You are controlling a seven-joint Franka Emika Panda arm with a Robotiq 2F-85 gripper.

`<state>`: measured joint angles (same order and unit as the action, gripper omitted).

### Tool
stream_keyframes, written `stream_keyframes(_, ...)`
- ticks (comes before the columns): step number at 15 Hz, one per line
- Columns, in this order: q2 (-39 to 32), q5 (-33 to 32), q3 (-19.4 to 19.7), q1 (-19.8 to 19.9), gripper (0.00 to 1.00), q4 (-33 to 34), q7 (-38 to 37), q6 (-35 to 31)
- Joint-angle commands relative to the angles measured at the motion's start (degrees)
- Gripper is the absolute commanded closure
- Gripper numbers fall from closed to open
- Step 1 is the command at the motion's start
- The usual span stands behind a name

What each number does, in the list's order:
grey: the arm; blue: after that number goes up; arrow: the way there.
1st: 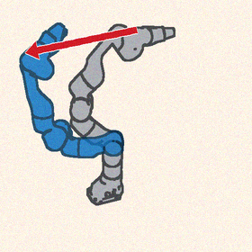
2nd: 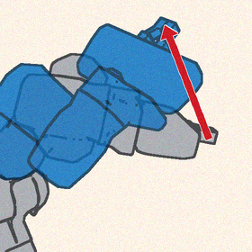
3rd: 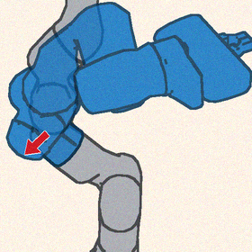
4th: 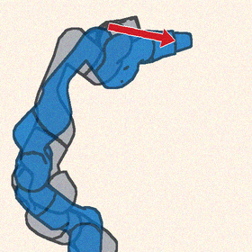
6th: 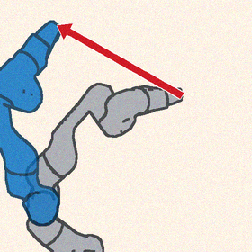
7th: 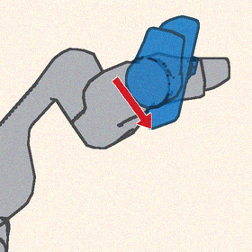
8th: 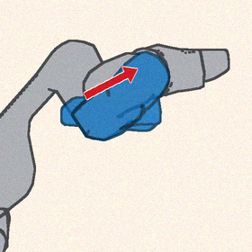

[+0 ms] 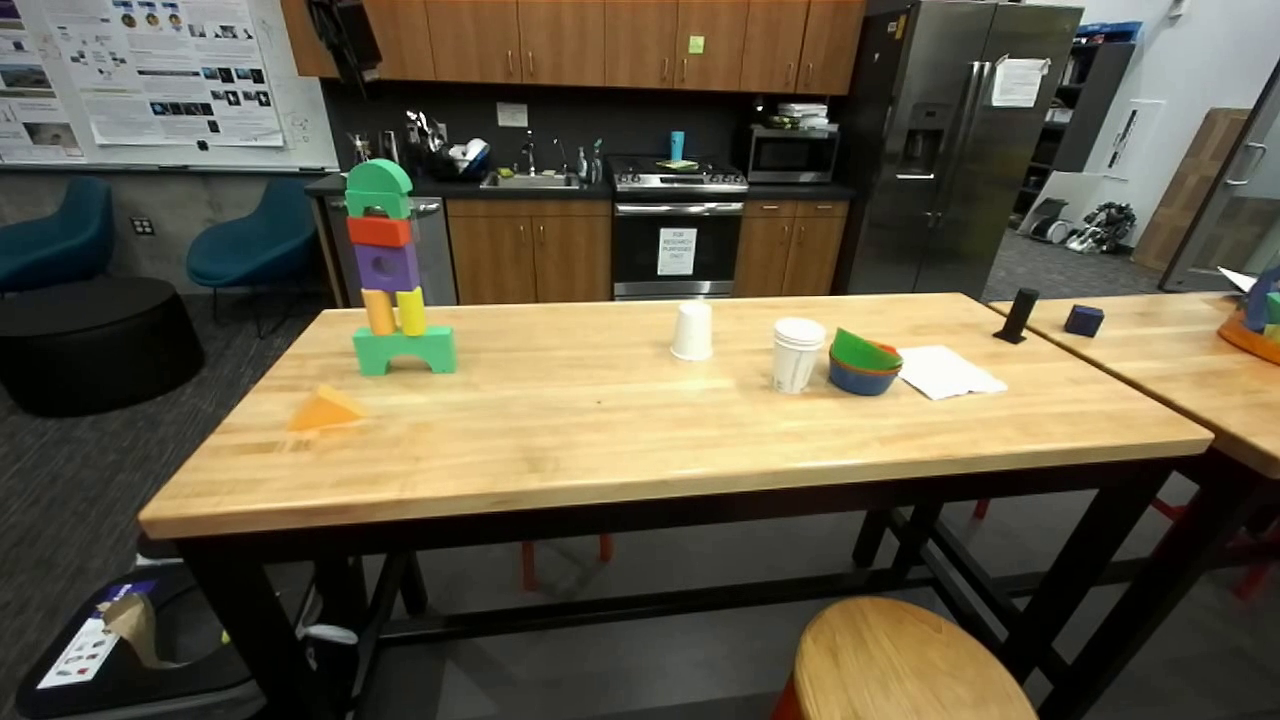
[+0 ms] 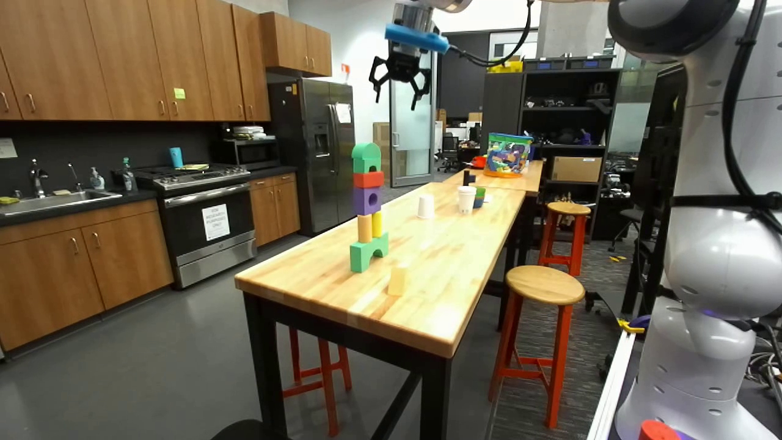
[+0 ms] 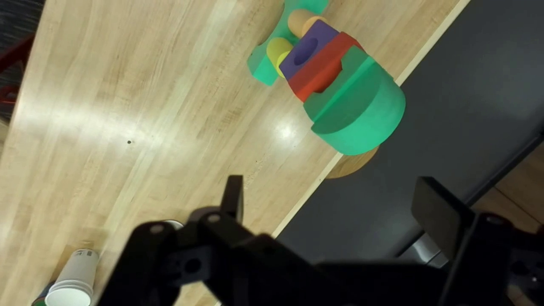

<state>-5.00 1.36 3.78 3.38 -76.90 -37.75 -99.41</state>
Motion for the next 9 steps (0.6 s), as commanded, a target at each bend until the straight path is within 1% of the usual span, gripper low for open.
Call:
stream_keyframes(1, 0.0, 0.0, 0.0, 0.0, 0.0, -0.1, 0.0, -0.1)
stream_keyframes(3, 0.1, 0.0, 0.0, 0.0, 0.0, -0.2, 0.0, -0.2)
stream_keyframes(4, 0.0, 0.2, -0.1, 0.0, 0.0, -0.2, 2.1, -0.1)
stream_keyframes(6, -0.1, 1.7, -0.4, 0.3, 0.0, 0.0, 10.8, 1.7)
stream_keyframes(9, 0.6, 3.7, -0.1, 0.9, 0.0, -0.4, 20.8, 4.2)
